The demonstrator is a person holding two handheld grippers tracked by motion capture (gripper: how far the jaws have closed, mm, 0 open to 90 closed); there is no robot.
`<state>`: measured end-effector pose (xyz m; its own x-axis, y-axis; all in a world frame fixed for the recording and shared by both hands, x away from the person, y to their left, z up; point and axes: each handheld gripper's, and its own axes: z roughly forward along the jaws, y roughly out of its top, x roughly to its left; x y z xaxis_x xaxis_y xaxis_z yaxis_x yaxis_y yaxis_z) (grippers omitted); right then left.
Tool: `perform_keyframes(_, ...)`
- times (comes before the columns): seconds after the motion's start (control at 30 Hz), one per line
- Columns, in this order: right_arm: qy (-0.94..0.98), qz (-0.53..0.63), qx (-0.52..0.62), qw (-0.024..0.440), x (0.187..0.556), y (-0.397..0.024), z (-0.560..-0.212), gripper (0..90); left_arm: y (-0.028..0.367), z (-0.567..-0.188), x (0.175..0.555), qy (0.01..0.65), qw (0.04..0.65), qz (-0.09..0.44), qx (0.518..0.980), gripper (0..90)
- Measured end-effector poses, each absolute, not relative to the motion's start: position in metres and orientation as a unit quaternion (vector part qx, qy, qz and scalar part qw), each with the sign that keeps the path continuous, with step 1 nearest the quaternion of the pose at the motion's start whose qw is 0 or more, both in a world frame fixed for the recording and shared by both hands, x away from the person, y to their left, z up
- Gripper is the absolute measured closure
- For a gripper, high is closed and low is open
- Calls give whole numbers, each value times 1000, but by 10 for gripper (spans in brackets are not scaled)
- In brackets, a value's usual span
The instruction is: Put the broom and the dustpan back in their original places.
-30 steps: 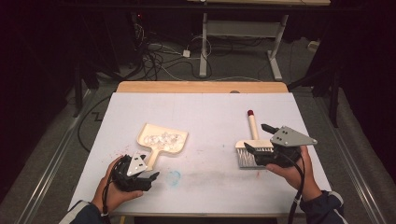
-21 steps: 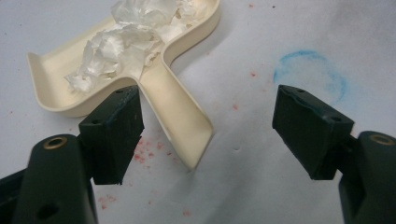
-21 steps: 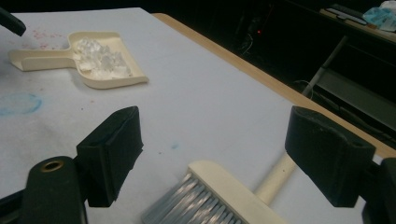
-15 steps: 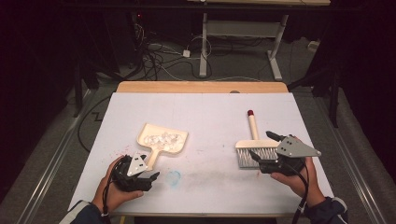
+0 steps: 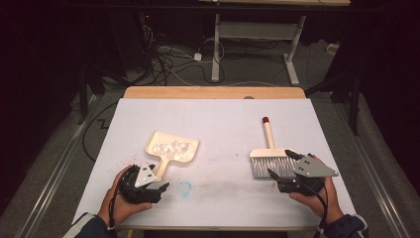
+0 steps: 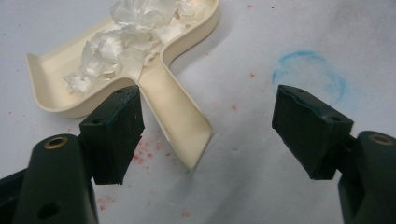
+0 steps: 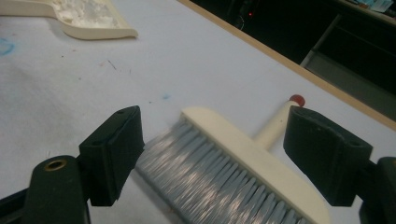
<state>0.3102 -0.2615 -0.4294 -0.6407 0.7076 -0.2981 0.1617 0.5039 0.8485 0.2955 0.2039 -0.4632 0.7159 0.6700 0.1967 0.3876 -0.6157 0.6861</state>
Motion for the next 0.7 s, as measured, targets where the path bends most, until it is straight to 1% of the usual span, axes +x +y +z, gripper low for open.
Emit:
perform_keyframes(0.1, 802, 420, 277, 320, 306, -264, -440, 208, 204, -463, 296, 308, 320, 218, 869, 245)
perform_keyframes(0.13, 801, 423, 279, 319, 304, -266, -443, 211, 204, -462, 296, 304, 323, 223, 868, 245)
perform_keyframes(0.23, 788, 434, 291, 327, 296, -270, -454, 229, 205, -461, 296, 306, 330, 221, 865, 244)
perform_keyframes(0.3, 788, 434, 306, 313, 293, -270, -462, 228, 205, -460, 296, 301, 332, 227, 865, 241)
perform_keyframes(0.37, 799, 420, 298, 311, 292, -268, -467, 226, 205, -460, 296, 299, 332, 230, 864, 239)
perform_keyframes(0.5, 791, 428, 296, 321, 292, -266, -463, 225, 203, -460, 293, 295, 330, 234, 866, 222)
perform_keyframes(0.7, 793, 419, 301, 323, 293, -265, -462, 220, 204, -459, 289, 295, 330, 238, 864, 192)
